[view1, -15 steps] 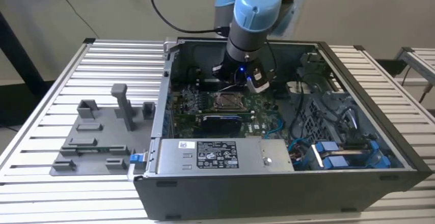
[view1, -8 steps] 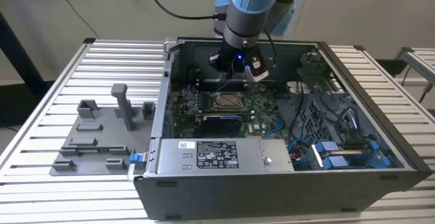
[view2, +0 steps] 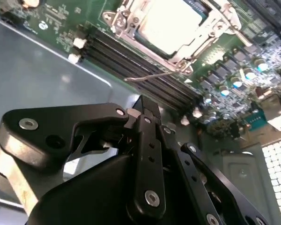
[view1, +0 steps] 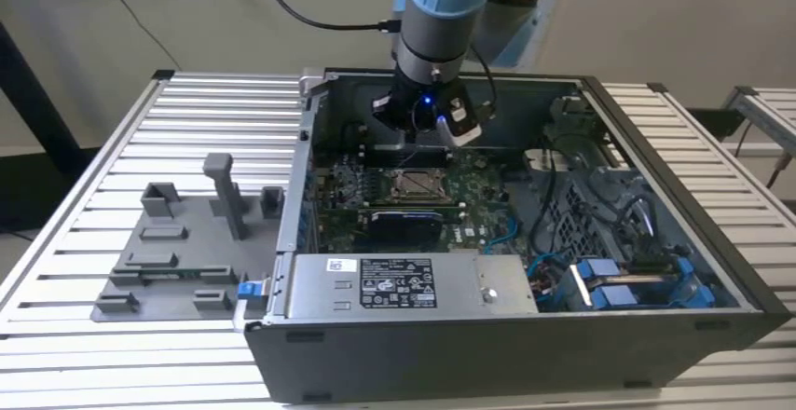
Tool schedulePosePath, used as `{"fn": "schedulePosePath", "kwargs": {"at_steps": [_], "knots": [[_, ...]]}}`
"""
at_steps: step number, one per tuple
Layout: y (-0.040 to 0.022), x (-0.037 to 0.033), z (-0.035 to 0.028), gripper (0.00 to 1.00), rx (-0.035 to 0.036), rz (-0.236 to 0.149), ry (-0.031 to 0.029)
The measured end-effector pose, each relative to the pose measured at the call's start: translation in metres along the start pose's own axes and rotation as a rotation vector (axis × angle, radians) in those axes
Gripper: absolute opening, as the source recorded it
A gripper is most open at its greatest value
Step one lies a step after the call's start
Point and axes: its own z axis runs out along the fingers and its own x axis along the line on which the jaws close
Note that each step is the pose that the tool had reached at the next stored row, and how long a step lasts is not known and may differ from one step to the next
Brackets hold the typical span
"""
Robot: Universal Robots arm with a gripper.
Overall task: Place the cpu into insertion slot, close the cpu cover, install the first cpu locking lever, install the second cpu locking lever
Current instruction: 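Install the first cpu locking lever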
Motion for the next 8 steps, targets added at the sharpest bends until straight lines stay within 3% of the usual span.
{"fn": "schedulePosePath", "kwargs": {"at_steps": [3, 8], "knots": [[-0.0042, 0.0004, 0.0001, 0.11, 0.0064, 0.0, 0.0], [-0.008, 0.002, 0.0082, 0.11, 0.0072, -0.001, -0.0034]]}}
